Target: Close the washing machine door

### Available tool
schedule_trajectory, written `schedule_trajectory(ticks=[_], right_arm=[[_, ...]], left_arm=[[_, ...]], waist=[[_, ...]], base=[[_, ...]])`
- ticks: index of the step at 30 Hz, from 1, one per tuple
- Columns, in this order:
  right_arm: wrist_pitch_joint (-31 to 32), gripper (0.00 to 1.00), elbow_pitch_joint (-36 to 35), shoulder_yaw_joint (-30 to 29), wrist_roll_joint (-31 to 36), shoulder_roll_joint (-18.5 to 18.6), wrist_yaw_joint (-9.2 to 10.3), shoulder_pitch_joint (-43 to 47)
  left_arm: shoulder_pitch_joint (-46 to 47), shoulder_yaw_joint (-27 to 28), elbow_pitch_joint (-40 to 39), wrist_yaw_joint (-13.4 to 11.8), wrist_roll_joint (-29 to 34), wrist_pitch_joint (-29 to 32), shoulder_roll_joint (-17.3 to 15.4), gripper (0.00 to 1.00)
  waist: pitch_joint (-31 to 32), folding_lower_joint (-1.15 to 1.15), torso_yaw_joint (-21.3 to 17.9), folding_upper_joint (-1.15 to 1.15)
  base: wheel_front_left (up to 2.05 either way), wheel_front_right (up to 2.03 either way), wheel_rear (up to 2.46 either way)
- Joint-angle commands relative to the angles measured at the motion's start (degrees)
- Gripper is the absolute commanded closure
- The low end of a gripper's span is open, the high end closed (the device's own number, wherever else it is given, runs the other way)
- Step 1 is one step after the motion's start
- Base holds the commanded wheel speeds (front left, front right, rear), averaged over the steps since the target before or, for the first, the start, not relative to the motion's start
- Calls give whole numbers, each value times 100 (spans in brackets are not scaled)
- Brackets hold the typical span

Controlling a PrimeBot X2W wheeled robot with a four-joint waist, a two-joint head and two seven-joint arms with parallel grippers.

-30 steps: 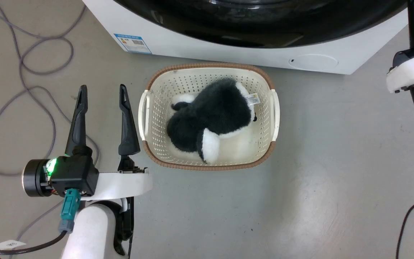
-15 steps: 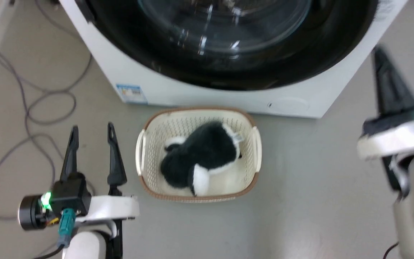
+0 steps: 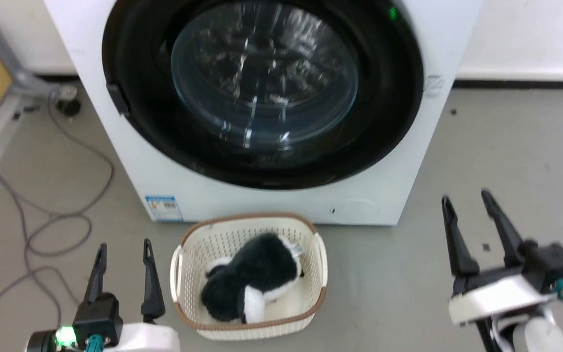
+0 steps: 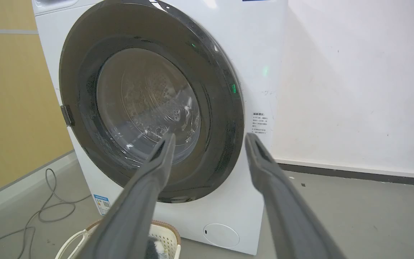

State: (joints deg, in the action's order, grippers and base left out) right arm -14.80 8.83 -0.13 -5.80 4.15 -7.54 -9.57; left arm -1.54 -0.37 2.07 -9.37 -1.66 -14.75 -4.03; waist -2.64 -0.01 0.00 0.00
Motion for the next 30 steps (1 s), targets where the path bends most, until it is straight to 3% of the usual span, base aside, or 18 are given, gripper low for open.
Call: schedule_trajectory(ticks=[1, 14, 15, 30], right_arm=[[-20, 0, -74, -14, -15, -56, 5, 220], [-20, 0, -416, -208, -181, -125, 5, 971], [1, 100, -388, -202, -182, -97, 0, 910], [126, 100, -425, -181, -120, -98, 0, 910]], left_arm=[[-112, 6, 7, 35, 34, -25, -19, 0], [-354, 1, -126, 190, 3, -25, -63, 0], [-301, 1, -109, 184, -4, 1, -41, 100], [-263, -7, -111, 243, 9, 128, -18, 100]], waist=[[213, 1, -115, 0], [395, 1, -231, 0], [396, 1, -231, 0], [386, 1, -212, 0]], base=[[0, 0, 0], [0, 0, 0], [0, 0, 0], [0, 0, 0]])
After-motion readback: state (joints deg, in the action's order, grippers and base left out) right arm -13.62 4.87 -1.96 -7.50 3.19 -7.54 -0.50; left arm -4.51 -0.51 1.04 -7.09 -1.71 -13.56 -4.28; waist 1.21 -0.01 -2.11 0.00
